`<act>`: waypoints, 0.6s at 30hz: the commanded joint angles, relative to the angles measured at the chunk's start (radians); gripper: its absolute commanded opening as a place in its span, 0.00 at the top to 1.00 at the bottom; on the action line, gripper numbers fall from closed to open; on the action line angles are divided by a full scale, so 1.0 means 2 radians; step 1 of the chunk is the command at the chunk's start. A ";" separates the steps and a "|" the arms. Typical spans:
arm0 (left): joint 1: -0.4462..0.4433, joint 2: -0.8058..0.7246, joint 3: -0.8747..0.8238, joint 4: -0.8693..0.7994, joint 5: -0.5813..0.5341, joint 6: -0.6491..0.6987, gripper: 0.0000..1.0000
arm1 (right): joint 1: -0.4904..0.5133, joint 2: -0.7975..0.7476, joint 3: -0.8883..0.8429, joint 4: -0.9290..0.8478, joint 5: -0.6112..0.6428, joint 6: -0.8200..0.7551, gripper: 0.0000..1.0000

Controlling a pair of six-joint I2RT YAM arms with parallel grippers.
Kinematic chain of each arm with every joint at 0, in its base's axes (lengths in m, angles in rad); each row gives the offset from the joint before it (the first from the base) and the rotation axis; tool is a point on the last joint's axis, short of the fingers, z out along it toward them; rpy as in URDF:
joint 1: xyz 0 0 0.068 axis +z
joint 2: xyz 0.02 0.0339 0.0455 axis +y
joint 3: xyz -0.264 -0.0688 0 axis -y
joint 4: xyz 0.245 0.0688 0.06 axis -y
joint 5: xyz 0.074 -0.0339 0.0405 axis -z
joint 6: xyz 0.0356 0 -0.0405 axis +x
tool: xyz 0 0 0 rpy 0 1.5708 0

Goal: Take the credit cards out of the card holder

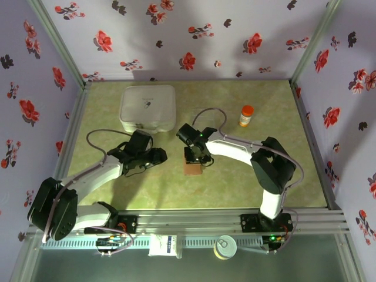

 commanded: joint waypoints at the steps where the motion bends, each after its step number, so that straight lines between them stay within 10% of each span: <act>1: 0.005 -0.012 -0.007 0.025 0.015 0.010 0.70 | 0.003 0.018 0.016 -0.017 0.009 0.009 0.63; 8: 0.007 -0.009 -0.009 0.034 0.024 0.014 0.92 | 0.005 0.032 0.026 -0.027 0.004 0.008 0.63; 18: 0.007 0.004 -0.009 0.044 0.034 0.009 0.92 | 0.008 0.052 0.041 -0.050 -0.003 0.008 0.63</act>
